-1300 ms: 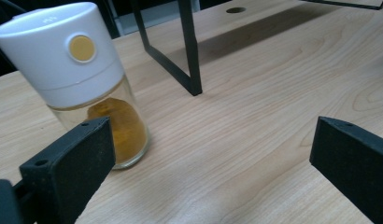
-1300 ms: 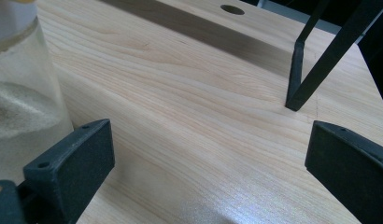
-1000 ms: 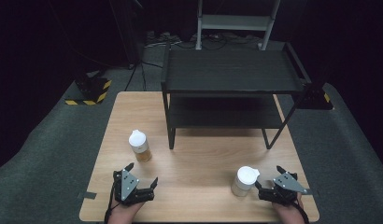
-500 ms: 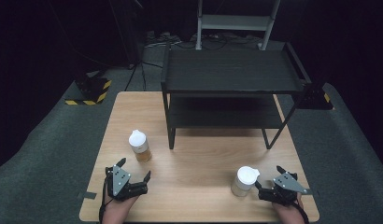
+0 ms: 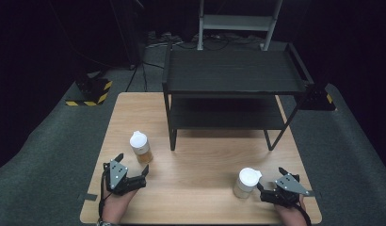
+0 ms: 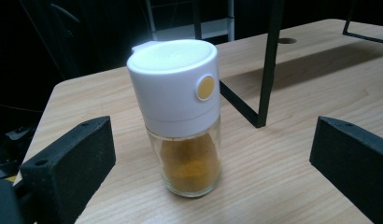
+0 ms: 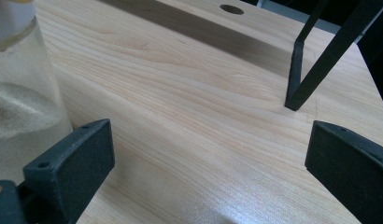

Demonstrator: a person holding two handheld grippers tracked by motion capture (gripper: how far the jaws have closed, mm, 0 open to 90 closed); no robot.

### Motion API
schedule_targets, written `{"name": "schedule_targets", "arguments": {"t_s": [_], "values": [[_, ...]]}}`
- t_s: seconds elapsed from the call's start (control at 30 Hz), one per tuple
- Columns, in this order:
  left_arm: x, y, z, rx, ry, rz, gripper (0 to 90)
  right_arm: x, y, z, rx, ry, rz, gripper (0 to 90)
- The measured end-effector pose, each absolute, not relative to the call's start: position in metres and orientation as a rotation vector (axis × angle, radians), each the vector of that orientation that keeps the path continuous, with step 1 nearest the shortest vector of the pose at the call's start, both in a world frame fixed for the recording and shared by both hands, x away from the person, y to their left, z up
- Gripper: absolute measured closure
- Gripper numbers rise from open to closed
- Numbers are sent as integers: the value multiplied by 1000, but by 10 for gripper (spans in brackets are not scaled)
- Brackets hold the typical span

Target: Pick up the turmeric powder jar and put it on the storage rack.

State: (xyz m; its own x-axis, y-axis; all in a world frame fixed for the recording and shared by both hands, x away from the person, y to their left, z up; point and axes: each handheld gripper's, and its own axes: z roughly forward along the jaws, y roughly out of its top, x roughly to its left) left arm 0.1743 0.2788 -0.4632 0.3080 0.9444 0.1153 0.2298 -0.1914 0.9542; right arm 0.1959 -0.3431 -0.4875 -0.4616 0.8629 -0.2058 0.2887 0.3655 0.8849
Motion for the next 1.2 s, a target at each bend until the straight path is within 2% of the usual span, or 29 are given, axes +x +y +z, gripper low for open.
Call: {"name": "schedule_targets", "arguments": {"t_s": [1.2], "values": [[224, 274, -482, 1564, 1158, 904, 13, 196, -344, -488, 994, 1940, 1074, 6]]}}
